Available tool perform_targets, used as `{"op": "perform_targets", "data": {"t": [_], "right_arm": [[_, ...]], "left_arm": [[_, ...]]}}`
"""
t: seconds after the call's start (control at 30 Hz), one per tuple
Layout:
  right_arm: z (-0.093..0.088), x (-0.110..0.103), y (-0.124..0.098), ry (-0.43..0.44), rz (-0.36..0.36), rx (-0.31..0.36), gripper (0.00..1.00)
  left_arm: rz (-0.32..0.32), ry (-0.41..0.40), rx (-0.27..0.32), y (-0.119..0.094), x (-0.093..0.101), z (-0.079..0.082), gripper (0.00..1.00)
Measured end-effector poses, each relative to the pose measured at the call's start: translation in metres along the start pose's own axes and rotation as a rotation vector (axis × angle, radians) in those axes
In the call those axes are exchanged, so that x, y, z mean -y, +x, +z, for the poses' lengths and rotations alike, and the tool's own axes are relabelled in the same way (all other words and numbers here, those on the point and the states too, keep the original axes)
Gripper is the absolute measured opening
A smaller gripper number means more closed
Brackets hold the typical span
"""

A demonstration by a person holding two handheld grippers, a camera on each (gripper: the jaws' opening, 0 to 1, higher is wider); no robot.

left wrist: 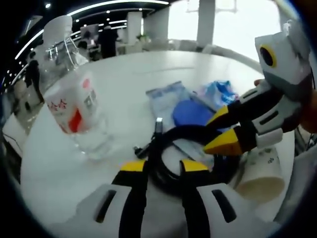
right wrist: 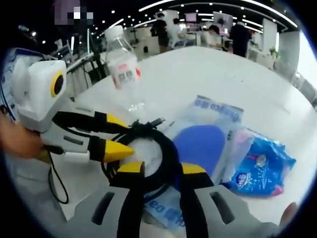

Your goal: Arrange the tabletop items into an orderly group along one side of the table until the central work area is clear of visible clutter.

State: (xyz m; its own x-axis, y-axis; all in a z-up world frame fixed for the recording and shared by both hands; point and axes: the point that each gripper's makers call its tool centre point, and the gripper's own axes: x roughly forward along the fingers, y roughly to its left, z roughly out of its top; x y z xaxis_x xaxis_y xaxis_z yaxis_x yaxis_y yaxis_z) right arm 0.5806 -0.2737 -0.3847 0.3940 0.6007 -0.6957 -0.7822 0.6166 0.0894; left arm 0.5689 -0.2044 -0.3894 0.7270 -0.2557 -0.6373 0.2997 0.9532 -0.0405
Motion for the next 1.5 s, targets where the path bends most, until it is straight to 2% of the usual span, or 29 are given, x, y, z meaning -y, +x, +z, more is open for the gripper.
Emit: {"op": "perform_targets", "data": {"t": [0.43, 0.57, 1.03, 1.5], "right_arm": [[-0.001, 0.003, 0.001, 0.005, -0.022, -0.008, 0.19], [0.003, 0.006, -0.002, 0.001, -0.028, 0.005, 0.09], [0.004, 0.007, -0.004, 0.033, -0.03, 0.004, 0.06], [0.011, 0.011, -0.013, 0.049, -0.037, 0.041, 0.06]], "left_arm": [[0.046, 0.043, 0.015, 0.001, -0.008, 0.003, 0.1], [0.052, 0.057, 0.018, 0.001, -0.011, 0.005, 0.06], [0.054, 0.046, 0.031, -0.001, -0.011, 0.012, 0.04], [0.052, 0.059, 0.075, -0.01, -0.009, 0.032, 0.04]]}}
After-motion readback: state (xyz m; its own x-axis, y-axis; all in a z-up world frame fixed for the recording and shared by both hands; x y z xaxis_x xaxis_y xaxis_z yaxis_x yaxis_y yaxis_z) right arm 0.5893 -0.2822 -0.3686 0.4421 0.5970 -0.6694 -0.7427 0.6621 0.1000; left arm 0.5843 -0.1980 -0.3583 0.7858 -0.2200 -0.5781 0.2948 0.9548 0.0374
